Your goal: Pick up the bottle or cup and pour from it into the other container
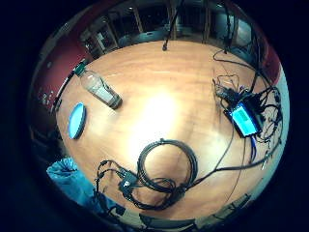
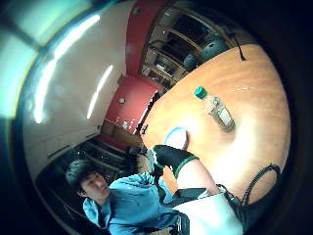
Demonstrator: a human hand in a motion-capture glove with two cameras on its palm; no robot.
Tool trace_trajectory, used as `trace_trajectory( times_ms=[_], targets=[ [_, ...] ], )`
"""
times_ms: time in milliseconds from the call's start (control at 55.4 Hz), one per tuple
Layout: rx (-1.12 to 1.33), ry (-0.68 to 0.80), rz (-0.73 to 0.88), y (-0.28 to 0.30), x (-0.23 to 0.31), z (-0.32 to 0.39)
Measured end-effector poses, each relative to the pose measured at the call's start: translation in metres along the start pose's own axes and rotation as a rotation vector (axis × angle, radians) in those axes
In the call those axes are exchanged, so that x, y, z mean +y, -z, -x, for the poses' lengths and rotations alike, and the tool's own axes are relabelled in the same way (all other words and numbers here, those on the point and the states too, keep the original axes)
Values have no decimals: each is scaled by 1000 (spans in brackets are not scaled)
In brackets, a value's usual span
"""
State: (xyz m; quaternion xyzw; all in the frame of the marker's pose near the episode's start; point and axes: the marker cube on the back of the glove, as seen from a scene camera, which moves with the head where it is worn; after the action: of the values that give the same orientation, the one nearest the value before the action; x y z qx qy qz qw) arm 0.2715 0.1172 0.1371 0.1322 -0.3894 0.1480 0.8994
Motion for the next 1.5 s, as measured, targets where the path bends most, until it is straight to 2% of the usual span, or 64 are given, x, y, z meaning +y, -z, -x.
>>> trace_trajectory(
  times_ms=[541,1082,1299,1497],
  targets=[
    [-217,-101,82,-90,-34,-47],
    [-399,-133,224,-190,-62,-30],
    [-587,-115,99,-220,-76,-12],
    [-594,-107,-20,-230,-81,-7]
  ],
)
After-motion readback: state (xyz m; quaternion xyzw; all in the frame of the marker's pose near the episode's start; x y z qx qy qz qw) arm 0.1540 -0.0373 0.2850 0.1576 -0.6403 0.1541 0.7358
